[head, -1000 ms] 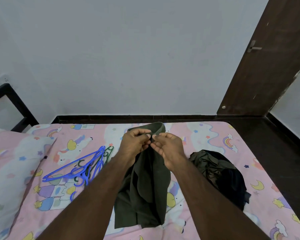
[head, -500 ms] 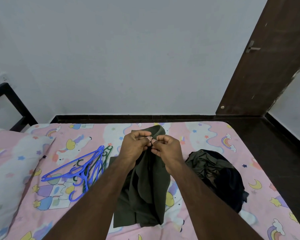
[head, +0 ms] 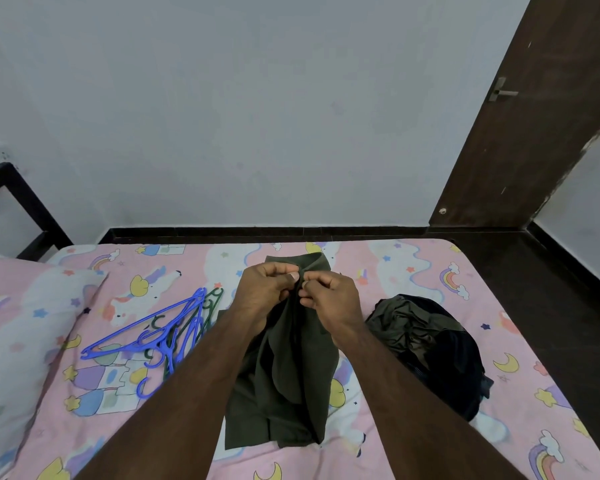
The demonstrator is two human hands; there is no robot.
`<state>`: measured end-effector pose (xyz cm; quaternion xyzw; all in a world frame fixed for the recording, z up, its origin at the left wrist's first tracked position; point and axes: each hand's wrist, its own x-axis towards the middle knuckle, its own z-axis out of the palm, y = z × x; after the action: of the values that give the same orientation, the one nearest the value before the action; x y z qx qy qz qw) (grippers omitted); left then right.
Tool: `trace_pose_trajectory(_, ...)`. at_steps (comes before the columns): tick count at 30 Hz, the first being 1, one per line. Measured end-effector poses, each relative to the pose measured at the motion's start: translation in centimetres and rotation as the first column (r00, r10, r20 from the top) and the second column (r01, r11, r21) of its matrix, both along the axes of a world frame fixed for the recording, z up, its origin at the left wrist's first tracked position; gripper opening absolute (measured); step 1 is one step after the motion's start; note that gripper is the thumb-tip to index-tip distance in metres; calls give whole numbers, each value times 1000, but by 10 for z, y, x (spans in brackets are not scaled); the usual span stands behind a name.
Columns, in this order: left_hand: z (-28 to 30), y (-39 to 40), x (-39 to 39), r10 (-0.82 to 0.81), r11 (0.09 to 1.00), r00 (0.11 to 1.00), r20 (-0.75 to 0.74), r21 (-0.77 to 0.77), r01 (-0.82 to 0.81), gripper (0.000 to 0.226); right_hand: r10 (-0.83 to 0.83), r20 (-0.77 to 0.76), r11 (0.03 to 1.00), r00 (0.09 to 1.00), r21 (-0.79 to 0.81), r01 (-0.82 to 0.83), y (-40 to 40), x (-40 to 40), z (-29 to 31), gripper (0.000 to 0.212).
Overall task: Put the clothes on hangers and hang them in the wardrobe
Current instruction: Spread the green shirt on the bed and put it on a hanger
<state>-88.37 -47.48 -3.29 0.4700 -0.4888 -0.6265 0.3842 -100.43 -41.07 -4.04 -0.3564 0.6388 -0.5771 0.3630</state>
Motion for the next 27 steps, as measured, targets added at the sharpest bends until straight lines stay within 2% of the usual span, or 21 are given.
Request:
trace_pose_trajectory(3,-6,1,2,-5,1000,1000,-15,18,6,11,12,-44,1000,999,3,-12,0,-1,-2,19)
trace_pose_trajectory(5,-12,3,2,-13,999,1000,-26,35,14,11,24,-7,999,1000,26,-24,2,-2,-7,14)
trace_pose_trajectory(8,-27,8,1,-69,997,997,-19,39,70,14,2,163,996,987,87,-16,5,-3,-16,13)
trace_pose_trajectory(12,-53,14,-3,-68,994,997,27,82,66,13,-65,404,982,913,190,-14,9,-3,-40,11)
trace_pose_trajectory(17,-88,23,1,-151,988,982,115,51,146,25,-117,552,961,826,271,-45,18,-3,-75,4)
trace_pose_trajectory(22,-113,35,3,-182,983,963,200,37,178,29,-168,616,929,770,361,-86,26,-3,-100,4)
trace_pose_trajectory(25,-125,39,2,-217,974,939,266,0,225,24,-169,612,912,773,395,-114,30,-6,-112,6)
trace_pose_trajectory(27,-131,41,0,-186,976,925,332,-47,213,20,-159,593,907,790,404,-120,32,-7,-119,6)
